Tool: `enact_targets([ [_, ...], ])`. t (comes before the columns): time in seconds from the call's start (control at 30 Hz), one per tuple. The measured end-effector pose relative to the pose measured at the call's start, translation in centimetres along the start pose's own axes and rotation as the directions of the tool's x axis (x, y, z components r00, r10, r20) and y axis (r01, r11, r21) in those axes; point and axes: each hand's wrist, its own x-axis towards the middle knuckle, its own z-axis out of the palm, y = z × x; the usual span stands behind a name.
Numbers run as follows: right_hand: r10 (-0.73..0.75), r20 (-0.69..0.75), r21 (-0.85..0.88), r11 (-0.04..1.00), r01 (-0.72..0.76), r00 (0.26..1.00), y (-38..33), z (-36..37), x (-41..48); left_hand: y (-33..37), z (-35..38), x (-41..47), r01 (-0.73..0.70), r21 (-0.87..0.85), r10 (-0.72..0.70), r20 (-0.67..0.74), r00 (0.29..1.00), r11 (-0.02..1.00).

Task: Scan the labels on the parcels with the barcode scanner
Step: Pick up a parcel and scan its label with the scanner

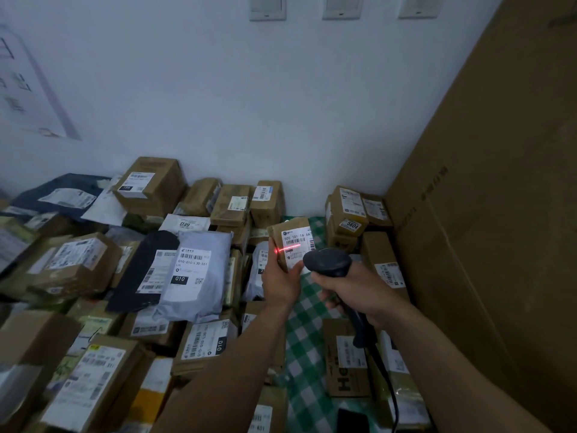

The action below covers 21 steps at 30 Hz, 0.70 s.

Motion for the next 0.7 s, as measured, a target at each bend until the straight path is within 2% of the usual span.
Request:
enact_targets([
  [0.5, -0.016, 0.007, 0.017, 1.000, 0.016, 1.000, -0.3, -0.7, 1.8, -1.4, -0.2, 1.2, 0.011, 0.060, -0.010, -0.013, 1.000, 0.998],
  [0.57, -0.008, -0.001, 0.026, 1.000, 0.008, 1.000, -0.4, -1.0, 2.3, -1.0, -0.8, 1.9, 0.045, 0.061, -0.045, 0.004, 0.999, 0.997],
  [0.7, 0.011, -0.019, 0.032, 0.999, -0.010, 1.000, -0.7, -1.4, 3.8, -1.2, -2.8, 5.3, 0.098, 0.221, -0.125, 0.109, 0.986, 0.970],
])
